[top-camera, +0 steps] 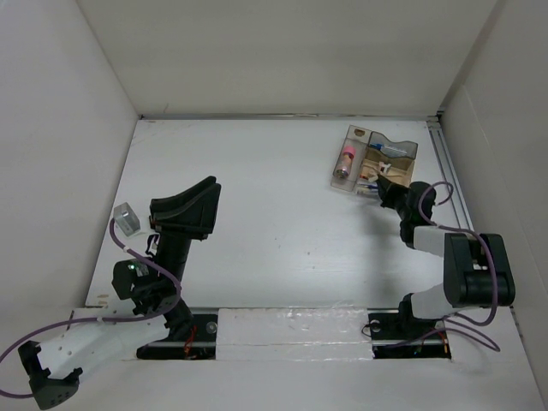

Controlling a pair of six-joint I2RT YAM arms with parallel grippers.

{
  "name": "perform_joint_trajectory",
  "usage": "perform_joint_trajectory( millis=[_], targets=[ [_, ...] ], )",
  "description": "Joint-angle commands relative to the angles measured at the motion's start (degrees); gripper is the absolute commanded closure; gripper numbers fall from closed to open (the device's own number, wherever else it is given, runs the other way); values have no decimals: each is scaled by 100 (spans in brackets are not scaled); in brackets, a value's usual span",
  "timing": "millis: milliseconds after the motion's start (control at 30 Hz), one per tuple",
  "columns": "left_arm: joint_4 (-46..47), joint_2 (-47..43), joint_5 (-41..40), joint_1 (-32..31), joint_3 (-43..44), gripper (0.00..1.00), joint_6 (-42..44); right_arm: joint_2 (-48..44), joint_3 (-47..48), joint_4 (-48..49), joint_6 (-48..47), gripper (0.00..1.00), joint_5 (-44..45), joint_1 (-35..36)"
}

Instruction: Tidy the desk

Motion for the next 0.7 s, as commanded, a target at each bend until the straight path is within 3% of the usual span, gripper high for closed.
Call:
perform_joint_trajectory(
  millis=[0, 367, 667],
  targets=[
    [314, 35, 67, -38, 94, 63, -38, -257, -39, 273, 110, 100, 93, -110],
    [288, 70, 14, -38, 112, 63, -11, -609, -434, -35, -84, 100, 49, -593],
    [340, 43, 49, -38, 86, 63, -21, -275, -374, 18, -66, 100, -215, -909]
  ],
)
